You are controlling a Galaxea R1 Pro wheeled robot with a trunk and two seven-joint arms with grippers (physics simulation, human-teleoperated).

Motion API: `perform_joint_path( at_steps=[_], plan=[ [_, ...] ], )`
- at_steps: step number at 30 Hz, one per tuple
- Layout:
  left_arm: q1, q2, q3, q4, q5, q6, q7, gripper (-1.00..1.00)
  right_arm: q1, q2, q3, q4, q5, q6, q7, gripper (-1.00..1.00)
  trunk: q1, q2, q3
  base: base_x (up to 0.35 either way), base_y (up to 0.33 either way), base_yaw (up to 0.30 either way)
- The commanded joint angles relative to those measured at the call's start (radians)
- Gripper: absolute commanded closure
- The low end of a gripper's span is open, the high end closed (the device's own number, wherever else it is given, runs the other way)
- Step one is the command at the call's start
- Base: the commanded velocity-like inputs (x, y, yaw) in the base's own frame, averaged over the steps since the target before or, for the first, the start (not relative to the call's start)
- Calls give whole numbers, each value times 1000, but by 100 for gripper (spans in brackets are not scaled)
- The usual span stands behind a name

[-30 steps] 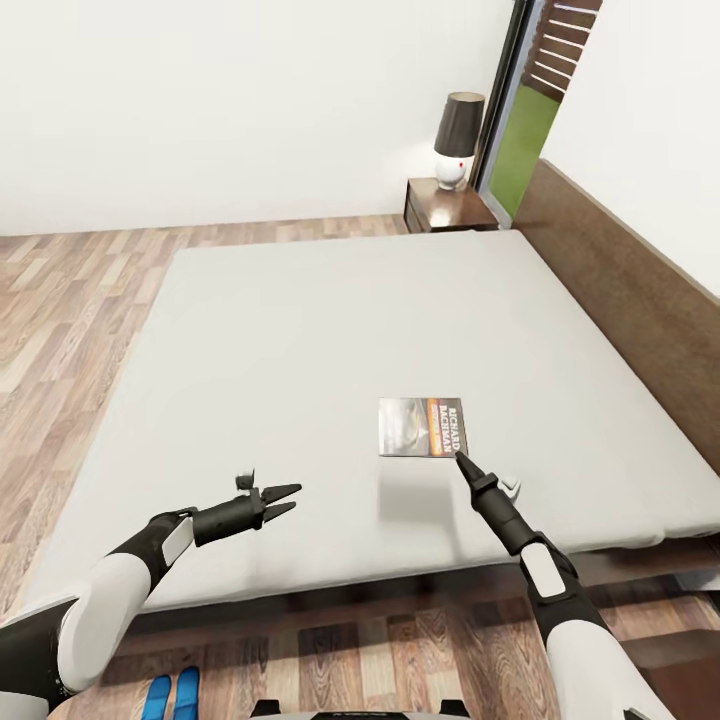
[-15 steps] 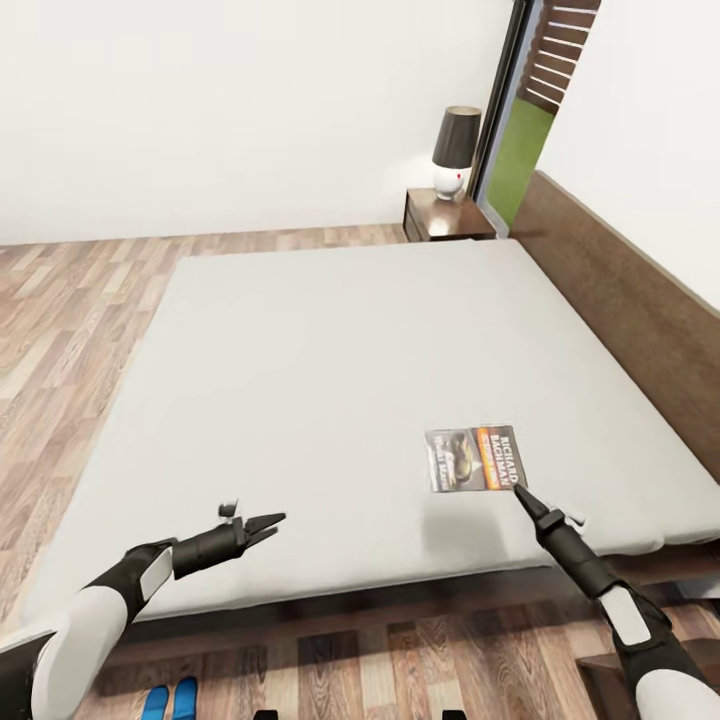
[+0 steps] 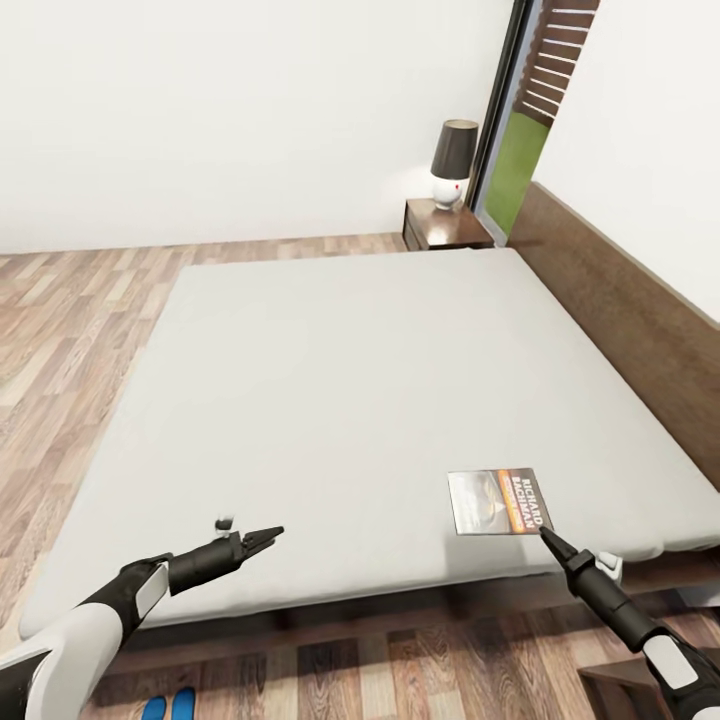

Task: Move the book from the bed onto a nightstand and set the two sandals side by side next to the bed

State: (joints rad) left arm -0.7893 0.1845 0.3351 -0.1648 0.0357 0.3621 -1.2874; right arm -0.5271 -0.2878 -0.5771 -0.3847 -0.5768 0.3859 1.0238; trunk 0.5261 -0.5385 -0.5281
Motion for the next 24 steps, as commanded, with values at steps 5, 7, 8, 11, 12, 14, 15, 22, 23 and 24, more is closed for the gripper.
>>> perform_joint_path(
  at_steps=[5,7,8,11,12,14,15,22,23,24],
  plan=[
    [0,7,-2,1,3,10,-3,-100,-1,0,-2,-4,-3,8,2,100,0,-1,7,0,0,0],
    [0,6,-2,1,3,9,-3,-100,-1,-1,-2,-6,-3,8,2,100,0,-1,10,0,0,0],
    [0,5,-2,1,3,9,-3,-100,-1,-1,-2,-6,-3,8,2,100,0,-1,12,0,0,0],
    [0,6,-2,1,3,9,-3,-100,-1,-1,-2,-6,-3,8,2,100,0,-1,17,0,0,0],
    [0,6,-2,1,3,9,-3,-100,-1,-1,-3,-6,-3,8,2,100,0,-1,18,0,0,0],
    [0,6,-2,1,3,9,-3,-100,-1,-1,-3,-7,-3,8,2,100,0,-1,19,0,0,0],
    [0,5,-2,1,3,9,-3,-100,-1,-1,-3,-8,-3,8,2,100,0,-1,19,0,0,0],
    [0,3,-3,1,3,9,-2,-100,-1,-1,-1,-13,-3,8,2,100,0,-1,20,0,0,1],
    [0,3,-3,1,3,9,-2,-100,-1,-1,-1,-13,-3,8,2,100,0,-1,20,0,0,20],
    [0,3,-3,1,3,9,-2,-100,-1,-1,-1,-14,-3,8,2,100,0,-1,20,0,0,54]
  ],
)
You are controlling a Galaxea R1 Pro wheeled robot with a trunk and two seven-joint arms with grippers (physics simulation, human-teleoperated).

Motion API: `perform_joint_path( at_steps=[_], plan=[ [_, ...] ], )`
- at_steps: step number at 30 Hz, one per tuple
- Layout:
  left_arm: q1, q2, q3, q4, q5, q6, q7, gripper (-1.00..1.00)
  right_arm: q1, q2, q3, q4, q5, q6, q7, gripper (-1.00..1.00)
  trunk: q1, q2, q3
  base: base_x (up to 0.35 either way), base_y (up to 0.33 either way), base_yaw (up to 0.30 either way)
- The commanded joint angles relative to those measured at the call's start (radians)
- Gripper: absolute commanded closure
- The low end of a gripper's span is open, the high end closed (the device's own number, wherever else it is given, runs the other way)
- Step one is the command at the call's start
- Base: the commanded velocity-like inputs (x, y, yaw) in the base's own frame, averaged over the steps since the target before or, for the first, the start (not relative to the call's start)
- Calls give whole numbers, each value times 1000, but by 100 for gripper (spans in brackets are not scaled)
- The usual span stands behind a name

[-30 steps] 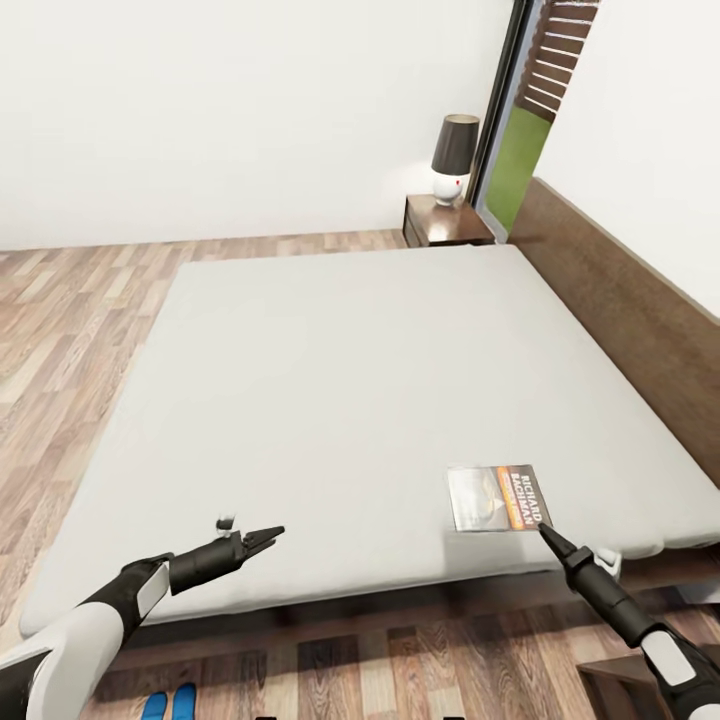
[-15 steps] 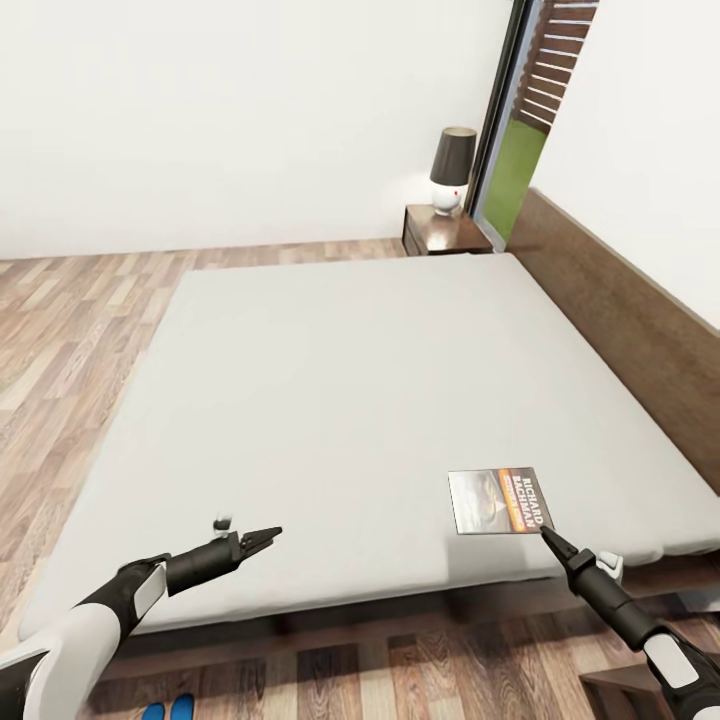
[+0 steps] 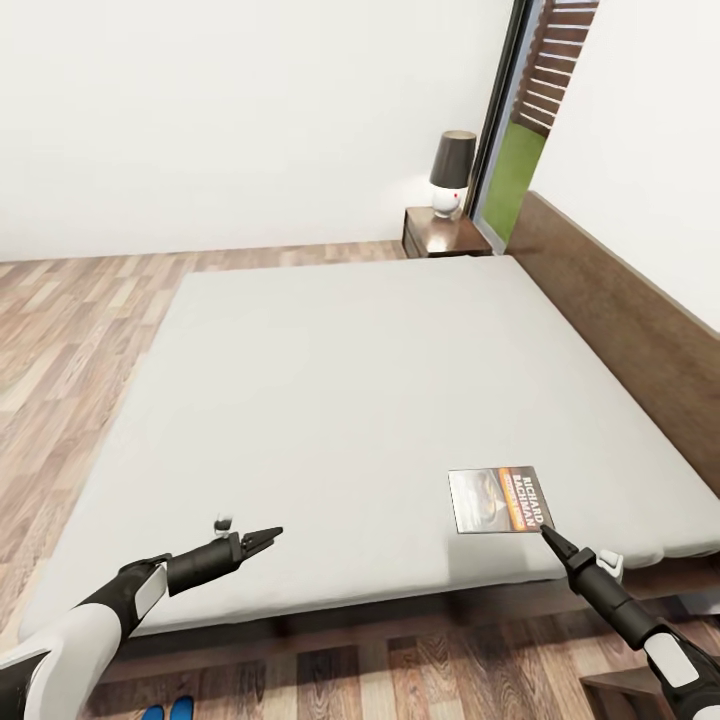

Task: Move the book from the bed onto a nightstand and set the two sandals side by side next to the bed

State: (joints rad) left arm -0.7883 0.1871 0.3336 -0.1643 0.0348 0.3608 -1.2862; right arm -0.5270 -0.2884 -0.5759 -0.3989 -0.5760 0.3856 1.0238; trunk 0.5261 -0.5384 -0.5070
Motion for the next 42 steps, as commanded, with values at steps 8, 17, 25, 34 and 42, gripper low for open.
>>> perform_joint_path(
  at_steps=[8,17,25,34,42],
  plan=[
    [-1,0,-1,0,5,12,-5,-100,-1,0,-2,2,-3,9,2,100,0,-1,-1,0,0,196],
    [-1,0,-1,0,5,14,-5,-100,-1,0,-2,3,-2,9,2,100,0,-1,-1,0,0,291],
    [-1,0,-1,1,5,15,-6,-100,-1,0,-2,3,-3,9,2,100,0,-1,-1,0,0,294],
    [-1,0,0,2,5,17,-5,-100,-1,0,-2,2,-2,9,2,100,0,-1,-1,-124,0,294],
    [-1,0,0,2,4,17,-6,-100,-1,0,-2,2,-3,9,2,100,0,-1,-1,-50,0,294]
  ],
)
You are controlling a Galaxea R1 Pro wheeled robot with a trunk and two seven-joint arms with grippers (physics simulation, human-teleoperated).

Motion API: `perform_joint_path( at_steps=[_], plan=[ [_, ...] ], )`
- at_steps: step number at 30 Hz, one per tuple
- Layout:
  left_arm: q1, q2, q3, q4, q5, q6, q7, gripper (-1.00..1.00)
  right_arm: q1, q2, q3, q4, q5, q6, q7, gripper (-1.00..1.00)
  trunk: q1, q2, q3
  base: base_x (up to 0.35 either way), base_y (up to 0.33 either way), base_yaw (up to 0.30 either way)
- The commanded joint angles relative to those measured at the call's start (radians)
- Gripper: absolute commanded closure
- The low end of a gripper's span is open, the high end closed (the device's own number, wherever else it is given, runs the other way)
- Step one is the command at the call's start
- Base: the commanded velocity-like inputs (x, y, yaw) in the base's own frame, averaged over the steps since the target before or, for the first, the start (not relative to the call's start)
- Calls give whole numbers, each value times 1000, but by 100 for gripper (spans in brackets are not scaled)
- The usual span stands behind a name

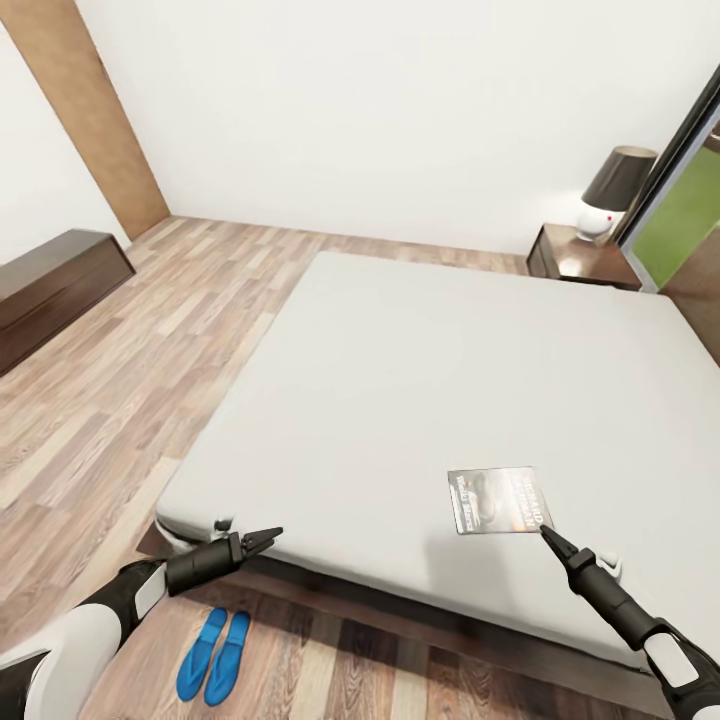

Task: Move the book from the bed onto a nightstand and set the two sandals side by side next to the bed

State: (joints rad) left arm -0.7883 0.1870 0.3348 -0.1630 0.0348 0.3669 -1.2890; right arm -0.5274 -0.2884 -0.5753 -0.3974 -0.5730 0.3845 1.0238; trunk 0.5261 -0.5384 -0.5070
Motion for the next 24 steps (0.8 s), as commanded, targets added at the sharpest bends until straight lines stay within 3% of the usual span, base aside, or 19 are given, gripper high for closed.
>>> perform_joint_path(
  at_steps=[1,24],
  plan=[
    [0,0,-2,0,4,10,-3,-100,0,0,-3,0,-6,10,2,100,0,-1,-1,-4,0,294],
    [-1,0,-2,0,4,10,-3,-100,0,0,-3,0,-5,9,2,100,0,-1,-1,0,0,294]
  ],
)
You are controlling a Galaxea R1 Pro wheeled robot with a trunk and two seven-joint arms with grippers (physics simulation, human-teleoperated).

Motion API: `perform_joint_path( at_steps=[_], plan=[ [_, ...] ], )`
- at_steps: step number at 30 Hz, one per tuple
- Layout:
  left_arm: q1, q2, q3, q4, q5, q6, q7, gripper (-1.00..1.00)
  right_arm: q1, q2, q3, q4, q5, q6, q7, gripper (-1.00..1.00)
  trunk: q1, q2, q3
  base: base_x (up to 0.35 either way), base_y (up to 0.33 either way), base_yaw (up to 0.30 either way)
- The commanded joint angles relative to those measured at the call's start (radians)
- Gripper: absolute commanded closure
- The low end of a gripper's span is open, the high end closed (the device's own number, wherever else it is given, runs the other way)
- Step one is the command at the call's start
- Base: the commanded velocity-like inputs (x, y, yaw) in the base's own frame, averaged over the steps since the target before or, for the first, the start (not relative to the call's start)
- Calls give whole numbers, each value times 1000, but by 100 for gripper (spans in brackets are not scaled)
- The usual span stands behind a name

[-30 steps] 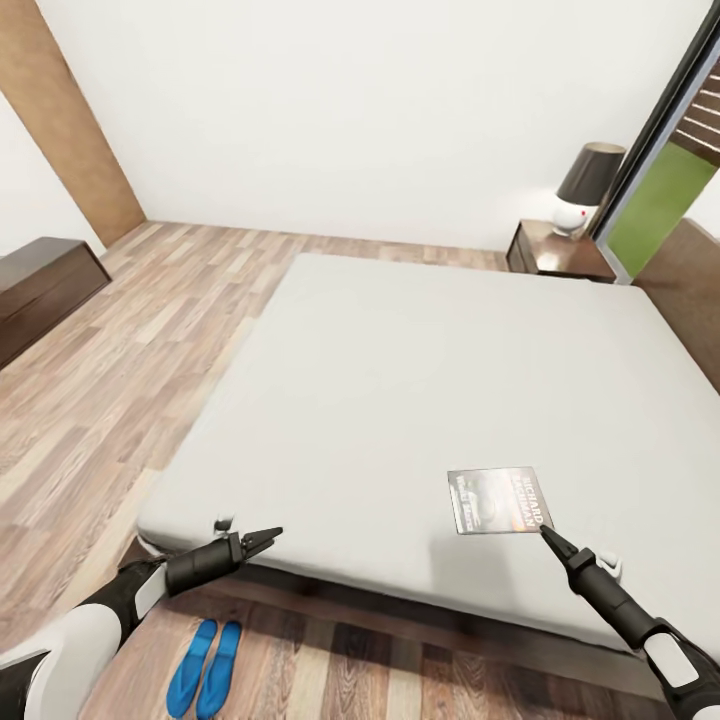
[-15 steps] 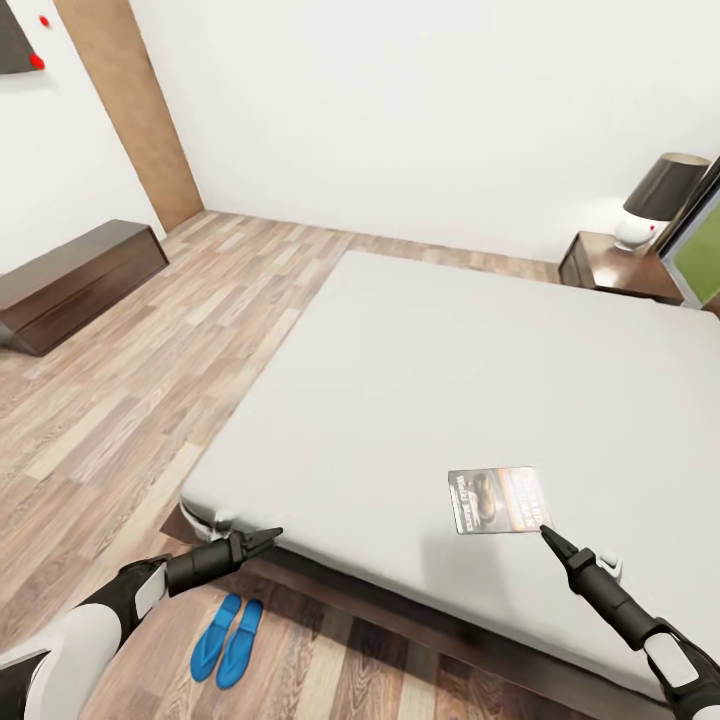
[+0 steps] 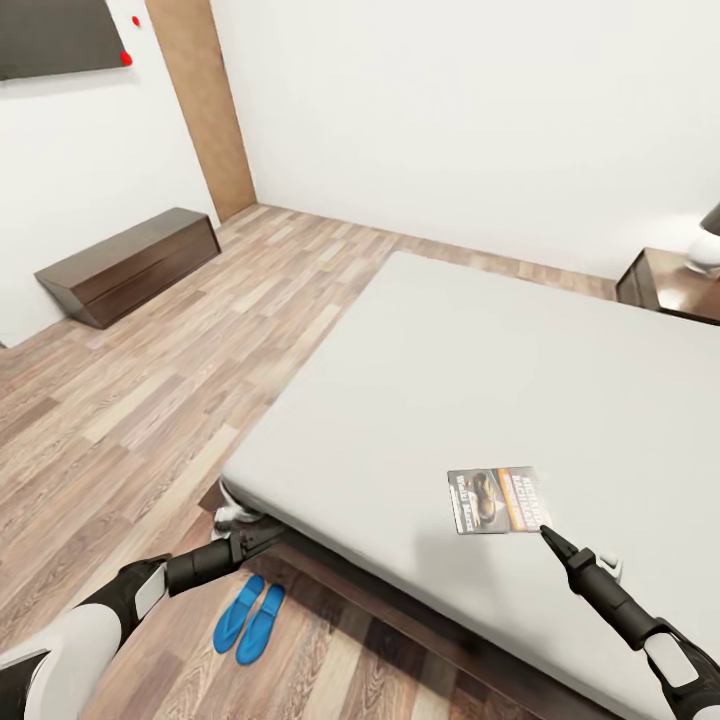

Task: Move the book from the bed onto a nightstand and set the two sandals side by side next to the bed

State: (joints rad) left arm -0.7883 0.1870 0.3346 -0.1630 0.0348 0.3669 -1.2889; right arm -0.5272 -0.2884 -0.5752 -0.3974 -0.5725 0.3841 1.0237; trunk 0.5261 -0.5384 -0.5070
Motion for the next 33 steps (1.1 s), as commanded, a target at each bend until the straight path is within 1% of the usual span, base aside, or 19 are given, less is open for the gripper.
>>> perform_joint_path(
  at_steps=[1,33],
  plan=[
    [-1,0,-2,0,4,10,-3,-100,-1,0,-3,0,-6,9,2,100,0,-1,-1,0,0,294],
    [-1,0,-2,0,4,10,-4,-100,-1,0,-3,0,-6,10,2,100,0,-1,-1,0,0,294]
  ],
)
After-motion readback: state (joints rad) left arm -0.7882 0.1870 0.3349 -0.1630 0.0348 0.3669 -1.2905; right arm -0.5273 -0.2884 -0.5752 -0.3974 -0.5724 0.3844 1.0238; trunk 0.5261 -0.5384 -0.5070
